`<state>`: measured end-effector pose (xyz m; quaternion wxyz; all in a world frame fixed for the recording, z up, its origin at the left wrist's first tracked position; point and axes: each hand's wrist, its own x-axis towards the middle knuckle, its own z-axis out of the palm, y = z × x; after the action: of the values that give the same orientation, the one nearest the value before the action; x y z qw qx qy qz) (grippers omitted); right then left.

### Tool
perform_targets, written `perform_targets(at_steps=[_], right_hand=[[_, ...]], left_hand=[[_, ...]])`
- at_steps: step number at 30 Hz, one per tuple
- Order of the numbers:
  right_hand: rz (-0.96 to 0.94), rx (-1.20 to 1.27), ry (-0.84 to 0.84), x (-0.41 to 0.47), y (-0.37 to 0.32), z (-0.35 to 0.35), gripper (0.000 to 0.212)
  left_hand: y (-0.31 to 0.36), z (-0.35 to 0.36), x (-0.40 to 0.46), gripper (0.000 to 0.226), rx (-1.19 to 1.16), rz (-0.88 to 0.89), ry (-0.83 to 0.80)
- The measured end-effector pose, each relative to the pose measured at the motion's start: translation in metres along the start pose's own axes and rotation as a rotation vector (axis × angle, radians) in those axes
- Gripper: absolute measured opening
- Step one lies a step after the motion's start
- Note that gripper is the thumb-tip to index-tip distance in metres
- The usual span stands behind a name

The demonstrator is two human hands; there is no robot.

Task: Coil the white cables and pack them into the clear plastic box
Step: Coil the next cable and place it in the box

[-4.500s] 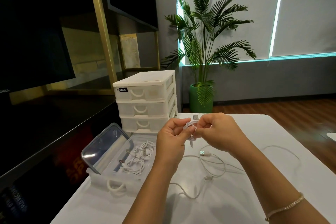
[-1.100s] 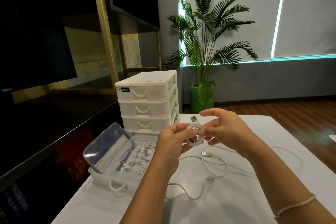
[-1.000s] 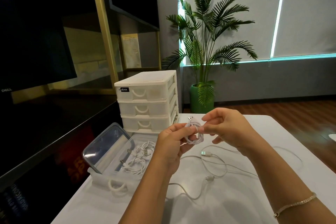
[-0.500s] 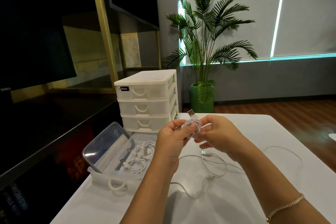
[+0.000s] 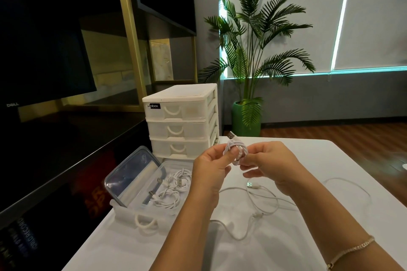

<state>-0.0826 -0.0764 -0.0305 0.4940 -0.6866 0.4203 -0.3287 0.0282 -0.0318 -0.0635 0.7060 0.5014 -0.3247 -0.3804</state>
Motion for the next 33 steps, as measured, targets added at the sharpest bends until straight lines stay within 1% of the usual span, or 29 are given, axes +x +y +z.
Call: perform_targets(at_steps=[3,9,12,15,18,19,21,22,23,26,28,31,33], right_hand=[[0.017,0.018,-0.024,-0.001,-0.001,-0.001,0.010],[0.035,0.072,-0.067,-0.002,-0.001,-0.002,0.010],[0.048,0.050,-0.124,-0.003,-0.002,-0.002,0.010],[0.071,-0.004,-0.198,-0.005,-0.004,-0.002,0.012],[0.074,-0.034,-0.236,-0.006,-0.004,-0.002,0.004],[0.072,-0.040,-0.241,-0.007,-0.004,-0.002,0.004],[0.074,-0.070,-0.221,-0.006,-0.003,0.001,0.021],[0.075,-0.095,-0.192,-0.004,-0.002,0.003,0.026],[0.073,-0.116,-0.157,-0.004,-0.003,0.006,0.026],[0.054,-0.157,-0.059,-0.001,-0.002,0.007,0.014],[0.021,-0.197,0.007,-0.001,0.000,0.006,0.011],[-0.016,-0.250,0.066,0.000,0.001,0.006,0.015],[-0.012,-0.274,0.062,0.002,0.001,0.006,0.019]], left_hand=[[0.000,0.000,0.001,0.019,0.009,-0.042,0.033],[0.000,0.000,0.000,0.030,0.016,-0.099,0.038],[-0.001,0.001,0.000,0.031,0.019,-0.084,0.055],[-0.002,0.000,0.001,0.028,0.024,-0.056,0.111],[-0.002,0.000,0.002,0.026,0.088,-0.003,0.188],[-0.002,0.000,0.002,0.026,0.112,0.016,0.204],[-0.004,0.000,0.001,0.029,0.176,0.058,0.222],[-0.004,0.001,-0.001,0.030,0.217,0.083,0.228],[-0.004,0.001,-0.002,0.031,0.256,0.107,0.233],[-0.004,0.002,-0.004,0.030,0.354,0.171,0.243],[-0.004,0.003,-0.007,0.028,0.412,0.213,0.235],[-0.004,0.005,-0.009,0.027,0.468,0.266,0.231],[-0.004,0.005,-0.009,0.027,0.478,0.277,0.238]])
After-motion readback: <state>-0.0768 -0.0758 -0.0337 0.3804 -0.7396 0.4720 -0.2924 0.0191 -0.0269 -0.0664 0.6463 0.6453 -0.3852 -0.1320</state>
